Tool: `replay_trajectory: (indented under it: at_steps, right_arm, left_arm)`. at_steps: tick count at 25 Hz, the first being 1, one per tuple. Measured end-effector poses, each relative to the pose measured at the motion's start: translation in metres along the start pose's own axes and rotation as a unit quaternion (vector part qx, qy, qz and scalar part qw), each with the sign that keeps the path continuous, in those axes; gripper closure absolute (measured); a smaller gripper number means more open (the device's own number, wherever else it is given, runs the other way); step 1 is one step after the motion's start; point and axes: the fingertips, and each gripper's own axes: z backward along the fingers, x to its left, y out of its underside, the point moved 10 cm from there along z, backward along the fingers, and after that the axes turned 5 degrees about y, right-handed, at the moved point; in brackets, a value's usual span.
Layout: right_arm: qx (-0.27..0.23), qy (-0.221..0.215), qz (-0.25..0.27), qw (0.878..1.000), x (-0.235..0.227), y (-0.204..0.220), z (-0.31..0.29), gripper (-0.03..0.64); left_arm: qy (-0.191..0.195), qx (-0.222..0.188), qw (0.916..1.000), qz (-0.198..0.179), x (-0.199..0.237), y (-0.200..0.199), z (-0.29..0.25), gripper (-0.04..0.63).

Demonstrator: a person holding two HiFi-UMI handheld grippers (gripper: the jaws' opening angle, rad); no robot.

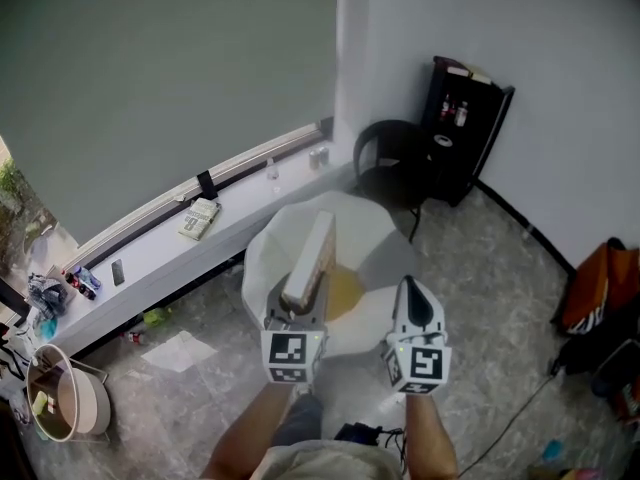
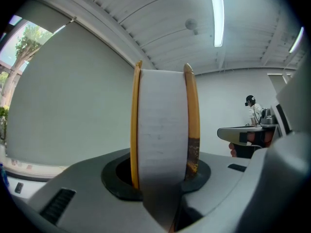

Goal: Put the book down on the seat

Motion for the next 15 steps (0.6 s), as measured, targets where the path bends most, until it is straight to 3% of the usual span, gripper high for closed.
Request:
replay_trajectory:
  at_steps: [8, 15]
  right_arm:
    - [0.005, 0.004, 0.008, 1.0, 0.027, 0.003, -0.116, 0.615]
    - [0.014, 0.018, 0.02, 1.0, 0.039, 0.014, -0.175, 0.615]
  left_arm:
    - [0.007, 0.006, 0.9999, 0.008, 0.086, 0.003, -0.084, 0.448]
    - [0.026, 0.012, 0.9995, 0.011, 0.128, 0.008, -0.135, 0.448]
